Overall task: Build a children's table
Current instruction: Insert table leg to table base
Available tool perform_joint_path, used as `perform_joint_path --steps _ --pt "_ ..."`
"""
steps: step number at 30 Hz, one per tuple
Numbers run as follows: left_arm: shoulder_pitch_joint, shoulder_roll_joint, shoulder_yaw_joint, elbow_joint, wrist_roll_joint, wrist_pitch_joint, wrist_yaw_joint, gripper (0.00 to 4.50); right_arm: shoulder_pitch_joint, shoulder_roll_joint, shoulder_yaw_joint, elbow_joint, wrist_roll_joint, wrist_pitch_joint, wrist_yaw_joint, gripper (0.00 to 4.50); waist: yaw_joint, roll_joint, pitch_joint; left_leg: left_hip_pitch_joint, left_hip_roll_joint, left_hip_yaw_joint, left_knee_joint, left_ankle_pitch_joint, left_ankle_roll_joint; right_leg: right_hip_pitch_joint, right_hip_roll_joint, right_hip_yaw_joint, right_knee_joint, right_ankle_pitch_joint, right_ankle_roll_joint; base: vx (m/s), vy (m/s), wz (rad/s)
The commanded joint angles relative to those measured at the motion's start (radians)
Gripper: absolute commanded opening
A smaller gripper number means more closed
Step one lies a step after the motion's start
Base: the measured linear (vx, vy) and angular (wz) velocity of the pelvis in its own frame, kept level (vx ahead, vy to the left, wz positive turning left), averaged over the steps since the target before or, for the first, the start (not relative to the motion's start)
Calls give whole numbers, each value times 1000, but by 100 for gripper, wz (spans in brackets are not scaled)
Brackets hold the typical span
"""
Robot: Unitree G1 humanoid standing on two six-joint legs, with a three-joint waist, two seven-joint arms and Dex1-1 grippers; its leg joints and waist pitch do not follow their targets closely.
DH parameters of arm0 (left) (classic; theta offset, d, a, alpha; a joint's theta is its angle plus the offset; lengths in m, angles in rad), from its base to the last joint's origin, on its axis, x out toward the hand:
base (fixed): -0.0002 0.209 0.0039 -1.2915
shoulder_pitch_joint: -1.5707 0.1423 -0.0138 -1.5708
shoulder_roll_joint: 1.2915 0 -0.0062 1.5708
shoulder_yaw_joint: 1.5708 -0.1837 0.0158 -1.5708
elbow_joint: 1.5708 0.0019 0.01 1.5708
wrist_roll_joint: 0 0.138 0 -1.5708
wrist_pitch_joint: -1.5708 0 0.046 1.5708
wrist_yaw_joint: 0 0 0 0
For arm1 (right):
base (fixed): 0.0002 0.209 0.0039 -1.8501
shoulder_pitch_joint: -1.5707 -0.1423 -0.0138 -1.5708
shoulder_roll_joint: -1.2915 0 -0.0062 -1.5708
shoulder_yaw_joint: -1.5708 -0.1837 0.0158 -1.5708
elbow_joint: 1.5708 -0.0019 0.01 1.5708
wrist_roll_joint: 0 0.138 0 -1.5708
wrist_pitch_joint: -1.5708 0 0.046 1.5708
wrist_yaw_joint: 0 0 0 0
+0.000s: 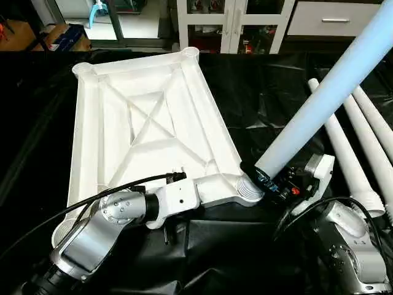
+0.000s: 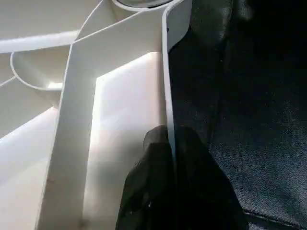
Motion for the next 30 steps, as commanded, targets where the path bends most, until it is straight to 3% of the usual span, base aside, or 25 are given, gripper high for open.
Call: perform_joint_path --steps 1,6,8,9,16,24,26,29,30 --pt "26 0 -5 85 13 22 30 0 68 -28 69 94 -95 61 11 185 -8 -18 -13 25 93 -64 -90 -489 -17 -19 -58 38 -85 -573 -97 0 0 0" --pt "20 -2 -8 91 15 17 27 0 16 -74 119 101 -125 104 57 185 -13 -21 -10 24 92 -70 -92 -520 -27 -19 -59 37 -87 -636 -80 0 0 0" --pt "18 -4 -10 93 16 16 28 0 -5 -89 136 109 -136 117 79 185 -13 -22 -9 31 91 -69 -89 -541 -30 -27 -60 39 -94 -676 -70 0 0 0" --pt "17 -5 -11 93 17 15 28 0 -14 -94 144 112 -139 122 87 185 -15 -23 -8 28 91 -72 -89 -546 -30 -26 -61 38 -94 -693 -67 0 0 0" --pt "19 -13 -13 95 20 15 34 0 -43 -125 208 117 -141 178 140 185 -16 -29 -8 29 92 -72 -90 -538 -26 -25 -61 41 -92 -664 -72 0 0 0" --pt "37 -22 -5 87 14 20 46 0 -28 -89 153 155 -151 134 54 185 -18 -30 -7 29 91 -77 -91 -567 -34 -29 -62 40 -96 -714 -58 0 0 0" --pt "41 -28 1 87 9 21 52 0 -34 -83 142 161 -152 138 29 185 -19 -21 -5 29 91 -80 -93 -590 -43 -30 -60 38 -96 -716 -56 0 0 0" --pt "37 -43 9 95 7 21 65 0 -42 -79 140 160 -159 143 10 185 -21 -24 -3 34 89 -81 -94 -626 -52 -33 -58 36 -99 -733 -48 0 0 0" --pt "32 -48 10 100 11 23 71 0 -43 -77 141 157 -157 147 7 185 -22 -20 -2 35 89 -82 -95 -636 -56 -32 -57 35 -99 -721 -50 0 0 0"
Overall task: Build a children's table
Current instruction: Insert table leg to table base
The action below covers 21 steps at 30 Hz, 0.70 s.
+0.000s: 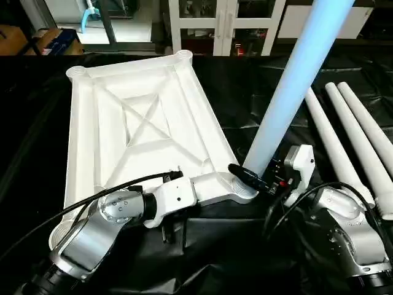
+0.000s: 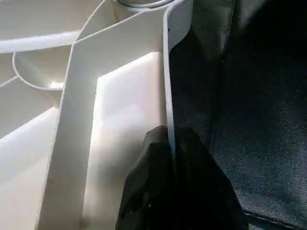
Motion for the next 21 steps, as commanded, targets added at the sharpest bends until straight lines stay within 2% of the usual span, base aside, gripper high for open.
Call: perform_joint_path --steps 1,3,11,13,14,15,16,17,18,19,20,21 --pt "28 -19 -13 77 3 15 58 0 67 -4 65 126 -75 84 -3 185 -13 -18 -3 25 90 -79 -95 -633 -55 -27 -58 35 -94 -662 -65 0 0 0" --pt "25 -22 -13 81 7 15 61 0 68 -4 67 123 -77 85 -4 185 -12 -15 -3 26 90 -79 -97 -635 -57 -27 -58 35 -92 -640 -70 0 0 0" --pt "33 -38 -3 68 2 43 60 0 63 13 55 136 -105 83 -77 185 -9 -19 -7 28 92 -72 -95 -597 -49 -24 -59 41 -90 -588 -91 0 0 0" --pt "32 -52 4 64 -3 63 70 0 53 30 42 151 -121 80 -130 185 -14 -18 -2 26 89 -78 -98 -639 -61 -25 -58 36 -92 -645 -78 0 0 0" --pt "28 -63 7 64 -4 76 79 0 47 43 33 160 -130 76 -165 185 -18 -22 -3 28 89 -79 -98 -654 -65 -26 -57 34 -92 -659 -74 0 0 0" --pt "23 -74 10 63 -5 90 87 0 41 57 23 169 -135 77 -198 185 -19 -20 -2 32 88 -80 -98 -671 -68 -30 -56 32 -95 -675 -71 0 0 0" --pt "20 -82 11 63 -6 99 92 0 37 65 17 175 -137 78 -219 185 -26 -16 3 38 83 -84 -97 -727 -74 -33 -51 22 -100 -703 -57 0 0 0" --pt "12 -98 14 66 -3 112 108 0 30 79 9 183 -144 80 -252 185 -30 -15 4 39 82 -86 -99 -744 -78 -31 -49 16 -100 -697 -56 -53 21 -5" --pt "2 -117 16 71 -2 128 123 0 20 93 1 196 -156 79 -293 185 -37 -7 10 39 84 -89 -110 -798 -88 -28 -40 1 -97 -667 -58 -68 34 -6" --pt "1 -119 17 72 -2 130 125 0 19 95 1 197 -157 79 -296 185 -43 3 10 35 89 -92 -135 -882 -104 -12 -18 -27 -80 -584 -61 -68 34 -6" --pt "-28 -168 23 96 9 153 169 0 -12 131 -14 232 -184 83 -387 185 -43 6 10 22 93 -88 -158 -922 -112 5 -3 -41 -58 -518 -67 -96 39 -5" --pt "-29 -169 23 97 9 153 170 0 -13 133 -15 233 -185 83 -389 185 -38 13 14 -2 100 -73 -195 -958 -116 28 15 -59 -15 -434 -80 -147 20 10"
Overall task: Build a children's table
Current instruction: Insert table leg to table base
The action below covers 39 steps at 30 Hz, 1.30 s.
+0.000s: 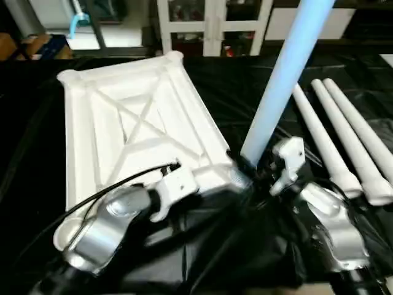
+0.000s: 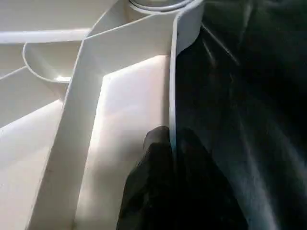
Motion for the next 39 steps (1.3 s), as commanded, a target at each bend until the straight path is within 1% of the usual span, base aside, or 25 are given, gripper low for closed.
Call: perform_joint_path --steps 1,2,3,4,5,6,7,8,9,10,12,13,15,18,20,21,23,27,29,30,32,33,34,36,39 --pt "1 -66 -3 64 -1 28 93 0 31 14 -7 177 -87 87 -123 185 89 2 -15 -97 105 36 -243 -921 -123 93 27 -17 172 -132 -49 -147 20 10" --pt "-4 -74 0 70 2 32 103 0 25 20 -8 184 -91 88 -136 185 73 -29 -31 -27 87 47 -202 -748 -130 40 3 32 123 -295 -37 -82 -61 31" --pt "-18 -93 4 83 8 42 124 0 8 33 -10 201 -102 91 -168 185 42 -78 -40 128 10 -38 77 -262 -98 -99 -119 82 -96 -737 -26 -2 -97 7" --pt "-30 -107 6 94 13 49 141 0 -6 43 -10 217 -113 94 -196 185 45 -46 -21 -17 -13 -136 99 11 1 34 -156 154 -111 -765 -91 -2 -97 7" --pt "-50 -132 11 111 21 63 169 0 -29 57 -11 242 -127 102 -235 185 40 -47 -7 -45 8 -152 95 10 -18 61 -163 127 -90 -695 -113 37 25 -35" --pt "-75 -157 17 132 30 84 198 0 -53 69 -11 270 -145 107 -278 185 39 -39 -21 3 62 -140 -2 -121 -92 23 -70 67 -41 -466 -136 -32 82 -5" --pt "-96 -178 23 148 37 102 223 0 -73 78 -11 294 -160 111 -313 185 12 -23 -18 43 87 -133 -36 -363 -146 -12 -17 56 -12 -226 -159 -32 82 -5" --pt "-106 -188 26 156 41 111 234 0 -82 82 -12 305 -167 112 -329 185 7 -20 -17 43 84 -130 -45 -458 -153 -6 -17 53 -9 -182 -157 -141 33 24" --pt "-128 -210 39 174 44 128 262 0 -97 87 -11 323 -183 116 -359 185 3 -17 -16 48 75 -116 -52 -573 -143 -8 -29 61 -22 -232 -140 -99 20 16" --pt "-148 -232 53 191 46 143 286 0 -109 93 -11 338 -191 115 -375 185 -3 -24 -18 48 70 -111 -51 -586 -120 -5 -41 64 -35 -277 -128 -99 20 16" --pt "-167 -253 66 205 46 154 306 0 -121 99 -12 352 -200 120 -393 185 -3 -31 -21 29 72 -112 -58 -531 -90 12 -54 63 -43 -279 -114 -55 43 1" --pt "-210 -301 90 237 43 174 350 0 -151 112 -14 393 -221 118 -437 185 -1 -34 -22 21 75 -107 -59 -475 -74 14 -58 67 -41 -241 -112 -45 52 -5" --pt "-231 -329 99 252 41 184 375 0 -173 120 -19 426 -233 113 -470 185 1 -35 -22 27 75 -100 -56 -455 -66 7 -58 67 -45 -221 -121 0 0 0" --pt "-242 -346 96 257 37 192 384 0 -193 133 -35 456 -233 107 -507 185 4 -38 -30 12 80 -96 -56 -367 -42 19 -62 68 -38 -128 -135 0 0 0" --pt "-246 -351 94 256 34 197 385 0 -204 138 -42 474 -232 100 -523 185 1 -39 -21 19 78 -93 -62 -497 -59 0 -58 65 -48 -256 -119 0 0 0" --pt "-246 -351 93 255 33 199 383 0 -206 139 -44 476 -232 99 -526 185 1 -41 -21 27 75 -94 -59 -551 -70 -10 -61 67 -57 -338 -94 0 0 0" --pt "-241 -342 89 251 34 198 372 0 -214 148 -56 477 -212 80 -514 185 1 -42 -21 24 74 -98 -60 -565 -67 -14 -62 69 -62 -377 -64 0 0 0" --pt "-237 -314 73 246 31 160 339 0 -220 158 -62 446 -172 1 -434 185 5 -44 -26 16 77 -93 -59 -499 -47 -11 -63 72 -57 -282 -67 0 0 0" --pt "-234 -302 67 238 26 146 323 0 -214 164 -71 406 -128 -22 -371 185 8 -44 -31 11 81 -88 -55 -424 -26 -3 -62 73 -48 -169 -95 0 0 0" --pt "-233 -298 67 235 23 146 318 0 -211 163 -71 389 -119 -27 -357 185 8 -45 -37 3 83 -85 -51 -348 -2 7 -59 72 -38 -64 -119 0 0 0" --pt "-233 -291 67 232 22 149 317 0 -208 156 -63 363 -118 -37 -340 185 7 -47 -35 2 83 -76 -52 -347 22 4 -57 71 -42 -86 -146 0 0 0" --pt "-232 -286 67 231 22 151 314 0 -206 151 -59 342 -120 -42 -333 220 8 -50 -36 6 81 -70 -49 -386 22 -4 -59 75 -51 -200 -143 0 0 0" --pt "-232 -285 66 231 22 151 313 0 -206 150 -58 334 -118 -42 -327 241 10 -48 -40 7 81 -65 -46 -371 23 -10 -59 79 -55 -237 -143 0 0 0" --pt "-231 -276 62 228 19 153 301 0 -204 142 -59 287 -110 -43 -313 255 10 -46 -41 0 82 -58 -43 -318 30 -10 -54 77 -52 -189 -148 0 0 0" --pt "-229 -271 58 224 14 153 295 0 -207 142 -72 272 -105 -40 -302 280 10 -48 -54 -15 82 -52 -32 -186 66 3 -51 68 -32 -13 -183 0 0 0"
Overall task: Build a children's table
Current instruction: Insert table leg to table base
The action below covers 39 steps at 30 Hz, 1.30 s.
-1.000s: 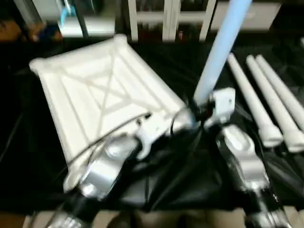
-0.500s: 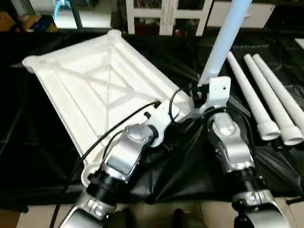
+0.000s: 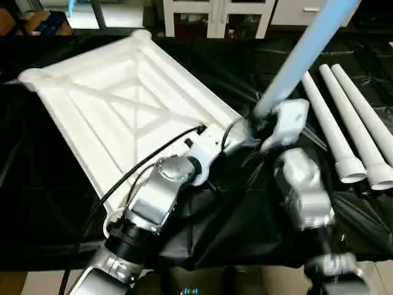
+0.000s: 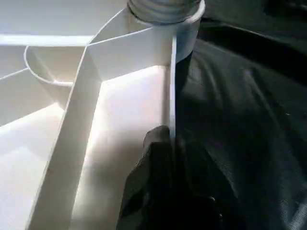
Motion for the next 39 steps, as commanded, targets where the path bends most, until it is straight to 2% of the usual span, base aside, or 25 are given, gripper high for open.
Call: perform_joint_path --steps 1,2,4,5,6,8,12,14,19,24,29,39 --pt "18 3 5 32 -2 -15 6 0 16 4 9 8 8 34 23 298 1 -13 -60 13 78 -27 -69 -172 99 33 -50 24 -55 -126 -196 0 0 0" --pt "18 4 4 31 -3 -15 5 0 15 2 6 4 9 36 26 298 1 -8 -63 14 78 -23 -63 -142 114 32 -49 23 -50 -80 -220 0 0 0" --pt "20 8 -1 26 -8 -15 0 0 10 -3 -1 -6 12 42 32 314 2 -6 -65 13 79 -16 -54 -61 146 35 -47 17 -37 51 -264 0 0 0" --pt "19 10 -3 27 -10 -17 -1 0 8 -6 -4 -6 10 41 32 327 3 -2 -66 14 80 -15 -52 -52 151 36 -47 16 -34 68 -273 0 0 0" --pt "19 11 -4 26 -10 -19 -3 0 5 -8 -7 -6 11 42 33 327 2 -5 -67 12 80 -12 -50 -43 159 39 -46 15 -32 85 -283 0 0 0" --pt "20 14 -6 24 -11 -21 -5 0 1 -13 -13 -8 16 43 35 335 3 -4 -66 15 83 -7 -50 -44 167 39 -46 14 -32 78 -293 0 0 0" --pt "21 22 -8 20 -11 -24 -9 0 0 -21 -22 -26 15 23 38 335 3 -4 -64 19 86 -3 -54 -94 143 36 -44 13 -38 -23 -286 0 0 0" --pt "22 24 -8 17 -11 -25 -10 0 8 -24 -21 -41 13 13 45 335 4 -3 -66 20 85 -2 -51 -81 140 36 -43 14 -35 -9 -284 0 0 0" --pt "28 32 -10 12 -12 -25 -13 0 26 -27 -26 -71 10 -17 52 335 6 -2 -69 19 83 0 -44 -28 164 40 -43 14 -27 72 -296 0 0 0" --pt "26 40 -15 15 -12 -29 -17 0 25 -34 -41 -90 14 -60 57 335 5 1 -70 19 84 -1 -43 -42 165 42 -43 13 -27 51 -307 0 0 0" --pt "28 43 -19 9 -14 -26 -20 0 23 -40 -44 -91 14 -58 60 335 6 0 -72 19 83 -1 -39 -25 173 43 -42 13 -23 71 -313 0 0 0" --pt "26 47 -22 12 -19 -28 -18 0 14 -51 -43 -51 27 -80 107 335 7 -5 -75 17 81 -1 -33 -37 175 44 -42 14 -19 41 -312 0 0 0"
